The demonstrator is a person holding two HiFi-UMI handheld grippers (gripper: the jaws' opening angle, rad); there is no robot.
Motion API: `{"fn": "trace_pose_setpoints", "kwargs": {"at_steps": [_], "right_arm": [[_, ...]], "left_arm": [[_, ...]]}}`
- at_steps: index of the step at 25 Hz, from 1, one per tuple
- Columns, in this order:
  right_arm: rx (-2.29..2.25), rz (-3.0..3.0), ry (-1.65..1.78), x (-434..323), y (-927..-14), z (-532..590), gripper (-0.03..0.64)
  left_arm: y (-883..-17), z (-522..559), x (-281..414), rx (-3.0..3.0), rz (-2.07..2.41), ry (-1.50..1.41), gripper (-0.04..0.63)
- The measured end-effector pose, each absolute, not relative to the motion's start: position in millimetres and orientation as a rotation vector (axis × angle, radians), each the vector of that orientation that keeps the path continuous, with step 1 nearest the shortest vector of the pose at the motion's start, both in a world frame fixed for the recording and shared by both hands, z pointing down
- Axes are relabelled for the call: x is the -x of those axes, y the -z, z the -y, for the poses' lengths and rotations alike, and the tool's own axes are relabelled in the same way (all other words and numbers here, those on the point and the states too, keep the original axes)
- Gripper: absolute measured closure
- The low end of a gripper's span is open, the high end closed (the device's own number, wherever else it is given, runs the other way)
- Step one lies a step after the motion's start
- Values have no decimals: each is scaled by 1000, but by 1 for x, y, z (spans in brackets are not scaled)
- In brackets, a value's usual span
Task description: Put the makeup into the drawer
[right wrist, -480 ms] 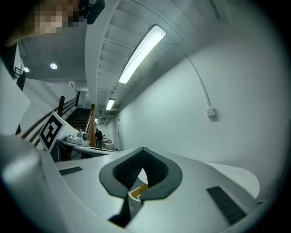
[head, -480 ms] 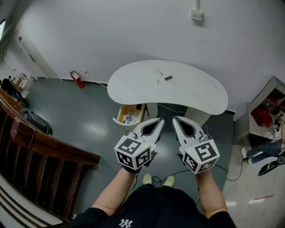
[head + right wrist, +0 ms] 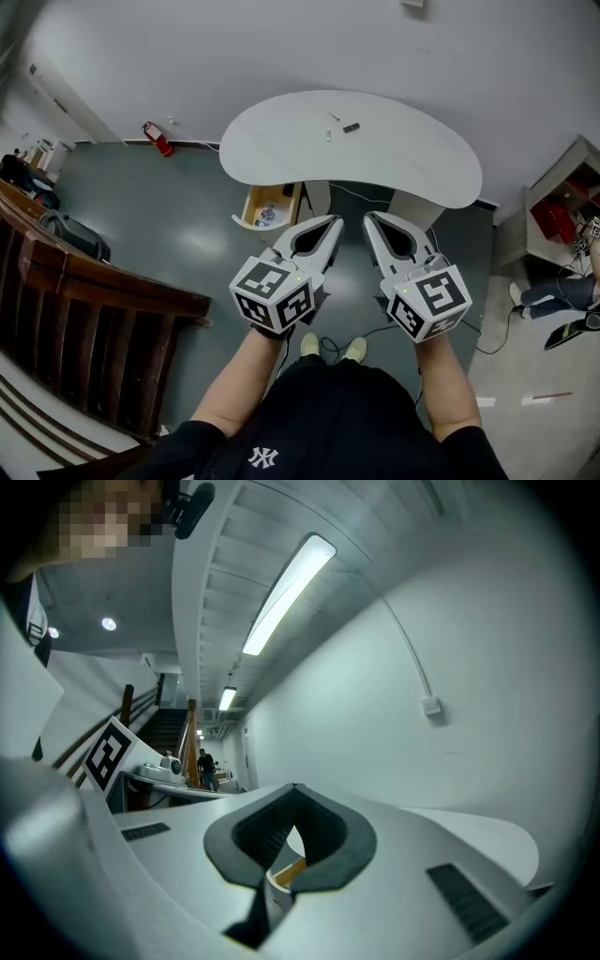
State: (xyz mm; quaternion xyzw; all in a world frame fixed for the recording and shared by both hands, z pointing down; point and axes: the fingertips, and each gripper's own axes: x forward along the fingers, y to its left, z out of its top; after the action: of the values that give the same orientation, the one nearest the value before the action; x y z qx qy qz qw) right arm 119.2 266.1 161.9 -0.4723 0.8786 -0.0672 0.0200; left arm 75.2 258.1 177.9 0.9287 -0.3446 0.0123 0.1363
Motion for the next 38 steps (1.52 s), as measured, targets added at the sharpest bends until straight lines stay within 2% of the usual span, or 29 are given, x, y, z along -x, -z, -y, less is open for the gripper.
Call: {"fn": "trace_pose_setpoints", "kwargs": {"at_steps": [20,29,38], "right_arm": [[1409,-2667,301,-177,-178,-263,601],[1404,-2676,259,-185,-175,-252,601],[1412,-2700,270,-160,-182,-209,601]], "left_arm": [[-179,-250,-110,-2683,1107,-42,588],[-181,-240,-128,-2698,1087,-51,588],[-193,-196,-113,-2698,1087,-70,586]]}}
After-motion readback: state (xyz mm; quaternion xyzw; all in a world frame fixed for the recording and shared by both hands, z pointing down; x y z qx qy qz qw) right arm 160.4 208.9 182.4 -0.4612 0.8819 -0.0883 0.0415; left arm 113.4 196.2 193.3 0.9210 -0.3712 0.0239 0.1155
